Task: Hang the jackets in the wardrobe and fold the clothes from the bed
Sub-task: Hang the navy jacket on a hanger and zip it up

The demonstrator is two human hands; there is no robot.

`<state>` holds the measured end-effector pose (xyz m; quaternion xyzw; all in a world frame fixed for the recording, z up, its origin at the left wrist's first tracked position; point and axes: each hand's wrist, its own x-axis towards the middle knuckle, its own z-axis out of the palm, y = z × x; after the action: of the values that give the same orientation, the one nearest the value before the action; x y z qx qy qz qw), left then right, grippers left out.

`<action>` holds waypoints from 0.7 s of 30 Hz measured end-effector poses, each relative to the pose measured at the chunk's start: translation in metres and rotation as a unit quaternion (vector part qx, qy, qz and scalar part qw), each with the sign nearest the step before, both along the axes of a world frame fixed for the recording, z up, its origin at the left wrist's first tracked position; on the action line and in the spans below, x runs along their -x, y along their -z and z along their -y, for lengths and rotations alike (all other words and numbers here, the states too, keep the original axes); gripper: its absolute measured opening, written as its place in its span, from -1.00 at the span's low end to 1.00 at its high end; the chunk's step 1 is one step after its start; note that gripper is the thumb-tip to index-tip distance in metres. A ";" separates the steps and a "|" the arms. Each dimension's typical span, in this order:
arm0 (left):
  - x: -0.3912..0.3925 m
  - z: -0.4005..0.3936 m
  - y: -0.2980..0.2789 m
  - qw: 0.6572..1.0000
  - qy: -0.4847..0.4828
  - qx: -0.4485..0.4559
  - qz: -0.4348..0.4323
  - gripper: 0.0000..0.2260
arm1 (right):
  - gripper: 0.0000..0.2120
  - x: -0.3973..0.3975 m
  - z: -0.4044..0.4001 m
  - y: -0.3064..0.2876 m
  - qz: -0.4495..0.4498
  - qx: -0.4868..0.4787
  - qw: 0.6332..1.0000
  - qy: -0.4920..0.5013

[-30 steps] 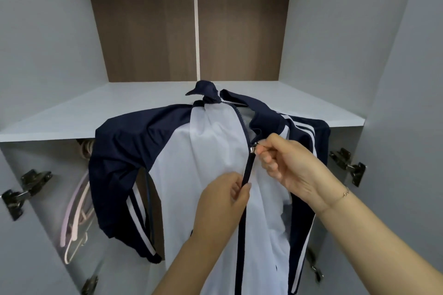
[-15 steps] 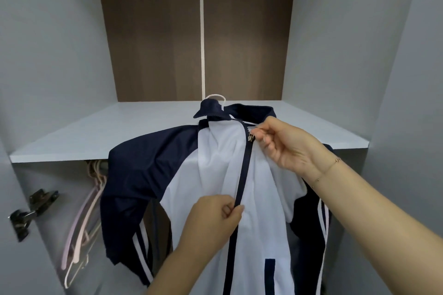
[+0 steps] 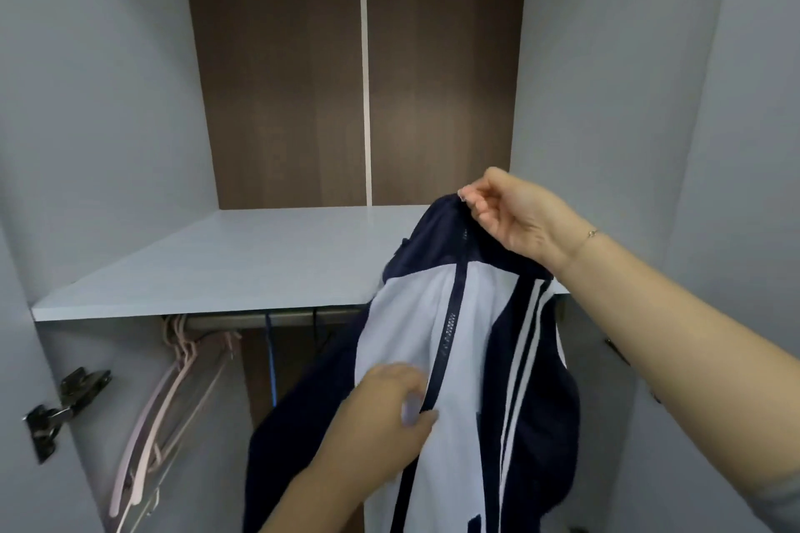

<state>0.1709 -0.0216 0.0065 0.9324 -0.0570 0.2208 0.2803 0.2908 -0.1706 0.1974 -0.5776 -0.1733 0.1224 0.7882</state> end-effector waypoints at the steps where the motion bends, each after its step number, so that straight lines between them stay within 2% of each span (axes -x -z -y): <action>1: -0.003 -0.001 -0.003 0.999 -0.001 0.006 0.053 -0.86 | -0.75 -0.002 -0.004 0.005 0.009 -0.004 1.000 0.002; 3: -0.013 -0.004 -0.011 0.989 -0.013 0.050 0.136 -0.60 | -0.73 -0.002 -0.011 0.015 0.038 -0.014 0.999 0.005; 4: -0.017 -0.005 -0.014 0.987 -0.010 0.071 0.144 -0.54 | -0.73 -0.002 -0.014 0.020 0.056 -0.023 0.998 0.006; 7: -0.026 0.000 0.002 0.981 -0.014 0.158 0.114 -0.56 | -0.72 -0.001 -0.016 0.032 0.101 -0.048 0.994 -0.004; 9: -0.028 0.002 0.023 0.953 -0.117 0.247 0.134 -0.58 | -0.72 -0.002 -0.012 0.039 0.126 -0.043 0.991 -0.012; 10: -0.029 -0.001 0.030 0.932 -0.189 0.264 0.162 -0.52 | -0.71 -0.002 -0.009 0.043 0.135 -0.038 0.990 -0.016; 12: -0.034 -0.013 0.038 0.905 -0.297 0.248 0.177 -0.34 | -0.72 -0.002 -0.005 0.050 0.145 -0.034 0.989 -0.023; 13: -0.039 -0.020 0.038 0.912 -0.303 0.238 0.139 -0.28 | -0.72 -0.003 -0.005 0.053 0.147 -0.035 0.988 -0.024; 14: -0.043 -0.026 0.035 0.931 -0.263 0.242 0.075 -0.28 | -0.73 -0.003 -0.004 0.056 0.147 -0.036 0.988 -0.022; 15: -0.047 -0.030 0.031 0.946 -0.184 0.266 -0.004 -0.37 | -0.74 -0.004 -0.004 0.059 0.145 -0.039 0.988 -0.020; 17: -0.051 -0.029 0.025 0.929 -0.012 0.340 -0.143 -0.66 | -0.75 -0.004 -0.003 0.065 0.141 -0.044 0.989 -0.021; 19: -0.053 -0.021 0.028 0.914 0.063 0.351 -0.194 -0.77 | -0.74 -0.003 0.001 0.072 0.146 -0.045 0.988 -0.027; 21: -0.050 -0.011 0.037 0.913 0.070 0.354 -0.188 -0.78 | -0.72 0.001 0.009 0.080 0.152 -0.049 0.987 -0.029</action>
<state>0.2210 -0.0102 -0.0305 0.7900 0.0134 0.0267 0.6124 0.2903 -0.1800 0.1178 -0.5450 -0.3141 0.0474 0.7760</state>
